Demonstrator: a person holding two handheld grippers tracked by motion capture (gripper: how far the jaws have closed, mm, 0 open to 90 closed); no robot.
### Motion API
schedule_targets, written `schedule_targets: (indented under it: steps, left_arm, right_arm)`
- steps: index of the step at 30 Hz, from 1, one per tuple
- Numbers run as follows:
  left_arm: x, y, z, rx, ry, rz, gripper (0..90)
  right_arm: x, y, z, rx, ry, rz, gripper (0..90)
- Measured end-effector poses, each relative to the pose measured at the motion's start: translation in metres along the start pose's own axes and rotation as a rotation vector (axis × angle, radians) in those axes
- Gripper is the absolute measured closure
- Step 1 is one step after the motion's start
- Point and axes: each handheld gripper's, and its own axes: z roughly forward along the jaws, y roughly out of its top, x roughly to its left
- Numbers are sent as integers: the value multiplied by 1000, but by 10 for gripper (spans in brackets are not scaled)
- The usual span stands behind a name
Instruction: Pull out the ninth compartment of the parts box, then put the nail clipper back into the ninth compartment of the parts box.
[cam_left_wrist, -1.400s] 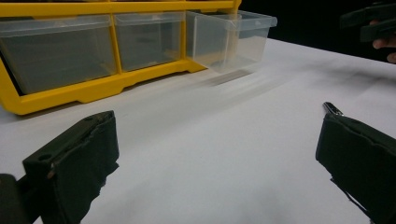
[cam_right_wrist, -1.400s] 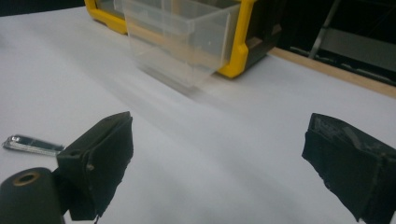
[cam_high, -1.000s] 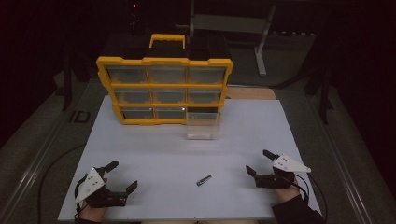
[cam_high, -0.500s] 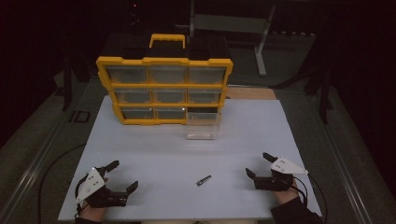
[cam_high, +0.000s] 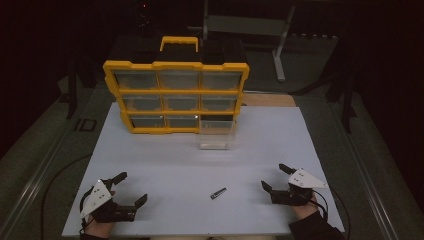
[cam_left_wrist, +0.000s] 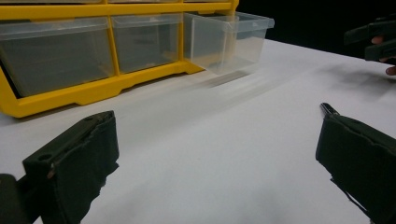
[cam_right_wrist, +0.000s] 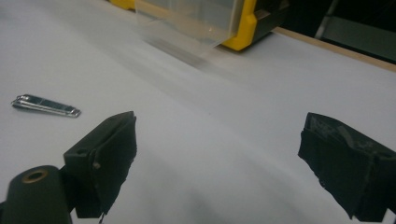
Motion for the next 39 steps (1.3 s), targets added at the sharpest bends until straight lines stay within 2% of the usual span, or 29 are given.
schedule_targets:
  steps: [5,16,21,30,33,36,39]
  left_arm:
    - [0,0,1,3,-1,-4,0]
    - [0,-1,1,6,1,-9,0]
    - [1,-1,1,9,4,-16,0]
    - [2,-1,2,23,3,-26,0]
    - [-1,3,-1,11,5,-24,0]
    - [-1,7,-4,-13,8,-41,0]
    - [-4,12,-5,-28,-5,-48,0]
  right_arm:
    - [0,-1,-1,-8,2,14,111]
    - [0,0,-1,-14,-2,-3,111]
    - [1,0,1,2,-4,-15,111]
    - [0,1,-1,-14,7,-7,111]
    - [2,3,-2,-17,9,-12,111]
    - [4,4,-2,-17,13,-17,111]
    - [5,6,-2,-20,14,-19,111]
